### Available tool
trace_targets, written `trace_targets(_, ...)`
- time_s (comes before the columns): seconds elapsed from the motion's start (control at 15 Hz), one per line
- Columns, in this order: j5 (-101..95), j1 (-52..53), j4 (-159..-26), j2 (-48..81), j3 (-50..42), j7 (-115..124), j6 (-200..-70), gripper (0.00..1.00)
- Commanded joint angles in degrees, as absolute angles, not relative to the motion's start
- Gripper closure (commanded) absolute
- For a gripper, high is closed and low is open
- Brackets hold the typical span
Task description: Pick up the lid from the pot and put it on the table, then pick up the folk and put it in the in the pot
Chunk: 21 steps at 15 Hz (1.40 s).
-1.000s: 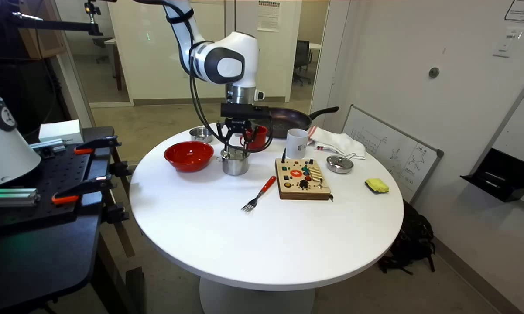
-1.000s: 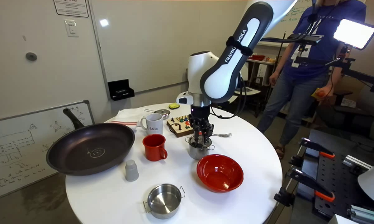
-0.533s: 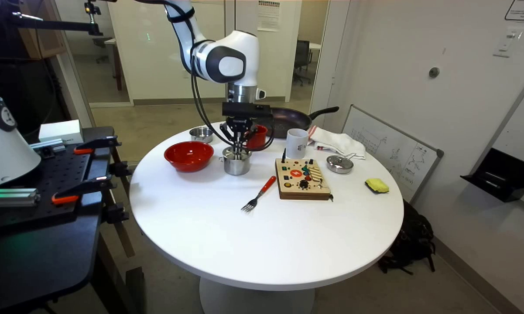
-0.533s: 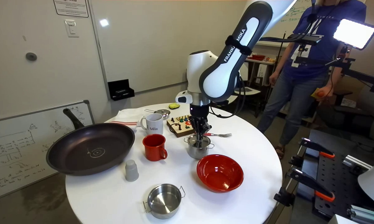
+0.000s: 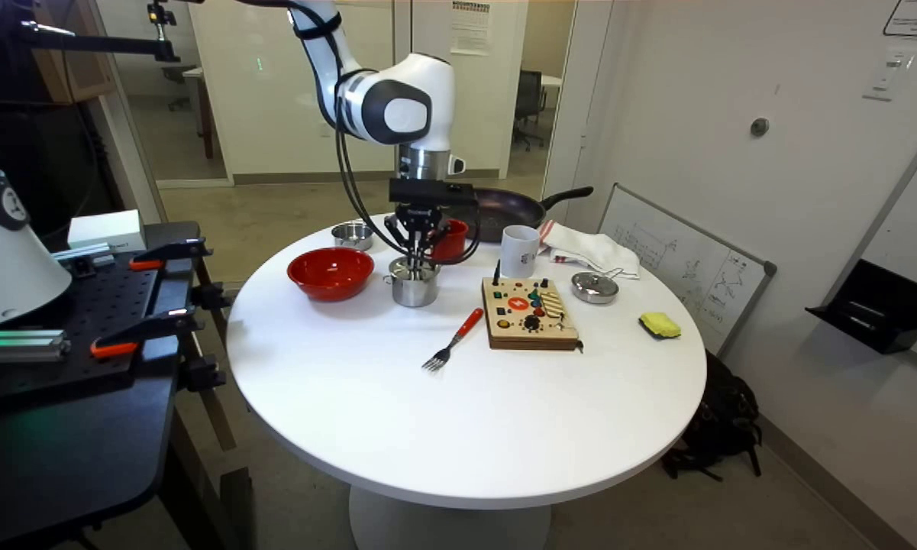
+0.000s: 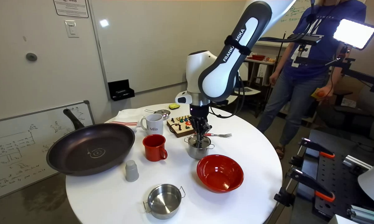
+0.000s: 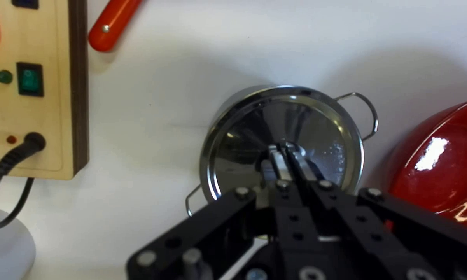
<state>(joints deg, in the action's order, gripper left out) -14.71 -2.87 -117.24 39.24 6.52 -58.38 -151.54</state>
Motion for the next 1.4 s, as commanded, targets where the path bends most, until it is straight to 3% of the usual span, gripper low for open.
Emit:
trace_targets(0.0, -16.3, -0.9, -115.5, 38.2, 5.5, -57.0, -147.4, 0.93)
trace_targets(1.33, -27.5, 3.3, -111.5, 31.8, -1.6, -46.7, -137.9, 0.93)
